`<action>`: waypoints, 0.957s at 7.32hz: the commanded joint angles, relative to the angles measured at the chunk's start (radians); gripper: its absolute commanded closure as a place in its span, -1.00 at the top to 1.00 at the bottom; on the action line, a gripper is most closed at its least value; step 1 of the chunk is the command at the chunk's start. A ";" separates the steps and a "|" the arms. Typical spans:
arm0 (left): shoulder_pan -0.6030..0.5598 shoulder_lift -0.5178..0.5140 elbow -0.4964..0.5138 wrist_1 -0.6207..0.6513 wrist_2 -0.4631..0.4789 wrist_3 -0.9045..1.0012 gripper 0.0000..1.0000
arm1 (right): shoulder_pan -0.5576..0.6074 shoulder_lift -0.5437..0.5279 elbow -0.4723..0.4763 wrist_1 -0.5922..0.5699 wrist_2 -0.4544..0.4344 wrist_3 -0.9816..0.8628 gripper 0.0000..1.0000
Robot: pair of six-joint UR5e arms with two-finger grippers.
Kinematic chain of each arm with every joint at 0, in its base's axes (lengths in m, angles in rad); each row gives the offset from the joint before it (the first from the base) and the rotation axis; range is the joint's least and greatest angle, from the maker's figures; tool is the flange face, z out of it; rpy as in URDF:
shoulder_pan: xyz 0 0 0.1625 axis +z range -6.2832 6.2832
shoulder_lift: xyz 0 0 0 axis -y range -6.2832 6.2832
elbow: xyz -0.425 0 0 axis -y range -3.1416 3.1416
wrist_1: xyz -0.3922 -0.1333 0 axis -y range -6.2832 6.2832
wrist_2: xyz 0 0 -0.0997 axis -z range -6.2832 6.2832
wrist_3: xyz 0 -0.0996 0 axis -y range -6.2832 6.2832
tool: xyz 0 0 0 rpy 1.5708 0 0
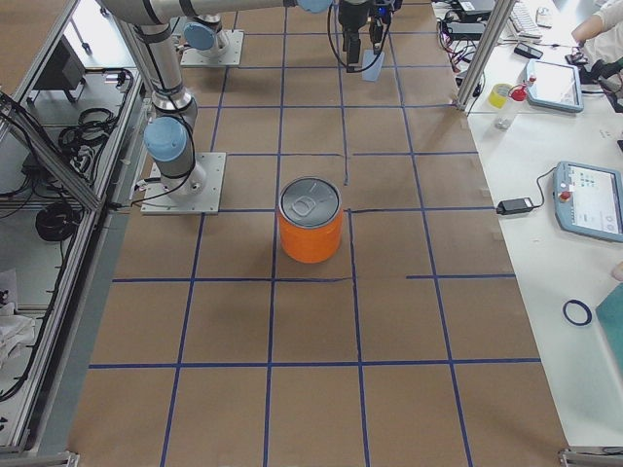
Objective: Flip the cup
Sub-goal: 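Lift the cup with the left gripper and rotate it opening-up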
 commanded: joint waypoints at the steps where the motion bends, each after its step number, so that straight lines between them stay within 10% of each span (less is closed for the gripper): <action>1: 0.001 0.002 0.044 -0.011 0.276 0.285 -1.00 | 0.000 -0.011 0.001 -0.010 -0.004 0.043 1.00; 4: 0.001 -0.001 0.032 0.005 0.638 0.735 -1.00 | -0.002 -0.020 0.001 -0.033 -0.035 0.037 1.00; 7: 0.031 0.021 -0.034 0.035 0.629 0.734 -1.00 | -0.003 -0.020 0.003 -0.056 -0.035 0.038 1.00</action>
